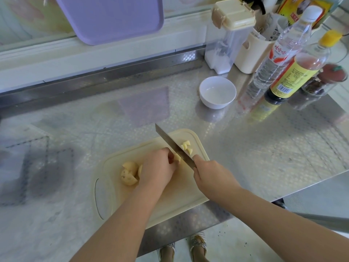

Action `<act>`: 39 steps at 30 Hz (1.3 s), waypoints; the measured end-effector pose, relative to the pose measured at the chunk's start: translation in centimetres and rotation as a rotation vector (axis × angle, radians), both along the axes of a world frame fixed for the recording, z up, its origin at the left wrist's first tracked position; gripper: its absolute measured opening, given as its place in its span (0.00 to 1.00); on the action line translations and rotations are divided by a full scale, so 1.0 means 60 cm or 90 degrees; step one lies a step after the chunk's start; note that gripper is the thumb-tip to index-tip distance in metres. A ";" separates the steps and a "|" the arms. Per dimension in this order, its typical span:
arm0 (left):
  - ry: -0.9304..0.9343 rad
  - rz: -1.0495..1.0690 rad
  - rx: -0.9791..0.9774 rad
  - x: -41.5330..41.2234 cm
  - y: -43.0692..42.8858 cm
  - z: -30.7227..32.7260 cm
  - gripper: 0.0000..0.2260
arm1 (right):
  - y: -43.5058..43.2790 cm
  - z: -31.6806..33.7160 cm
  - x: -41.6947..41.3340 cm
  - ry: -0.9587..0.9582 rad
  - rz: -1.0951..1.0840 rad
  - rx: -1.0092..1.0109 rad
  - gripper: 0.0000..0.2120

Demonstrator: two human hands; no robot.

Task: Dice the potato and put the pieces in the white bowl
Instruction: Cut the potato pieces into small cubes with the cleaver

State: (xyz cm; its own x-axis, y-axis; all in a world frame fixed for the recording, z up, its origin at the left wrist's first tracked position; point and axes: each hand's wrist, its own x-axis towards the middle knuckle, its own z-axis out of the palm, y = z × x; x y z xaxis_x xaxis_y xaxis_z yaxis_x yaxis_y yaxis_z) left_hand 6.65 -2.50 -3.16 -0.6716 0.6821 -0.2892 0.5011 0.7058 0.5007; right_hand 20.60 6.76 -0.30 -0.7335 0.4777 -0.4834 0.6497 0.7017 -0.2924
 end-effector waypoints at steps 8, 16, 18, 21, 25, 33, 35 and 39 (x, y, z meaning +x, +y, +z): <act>0.020 -0.019 -0.001 0.002 0.002 0.002 0.06 | 0.006 -0.016 -0.005 -0.039 0.024 -0.010 0.06; -0.018 -0.036 0.030 -0.002 -0.003 -0.006 0.06 | 0.009 -0.034 -0.007 -0.010 -0.015 -0.044 0.06; -0.038 -0.052 0.036 -0.004 -0.001 -0.006 0.04 | 0.021 -0.032 -0.007 0.026 -0.051 -0.086 0.06; -0.061 -0.061 0.021 -0.014 0.002 -0.007 0.02 | 0.036 -0.030 0.000 0.042 -0.041 -0.072 0.04; -0.051 -0.044 0.034 -0.013 -0.004 -0.005 0.10 | 0.040 -0.026 0.011 0.028 -0.020 -0.058 0.04; -0.013 -0.022 -0.015 -0.002 0.013 0.004 0.05 | 0.036 -0.022 0.004 0.011 -0.029 -0.063 0.07; -0.112 -0.021 -0.060 -0.019 0.013 0.011 0.06 | 0.038 -0.019 0.005 0.013 -0.033 -0.070 0.07; -0.140 -0.032 -0.080 -0.037 0.020 0.021 0.09 | 0.039 -0.016 0.005 0.018 -0.022 -0.072 0.04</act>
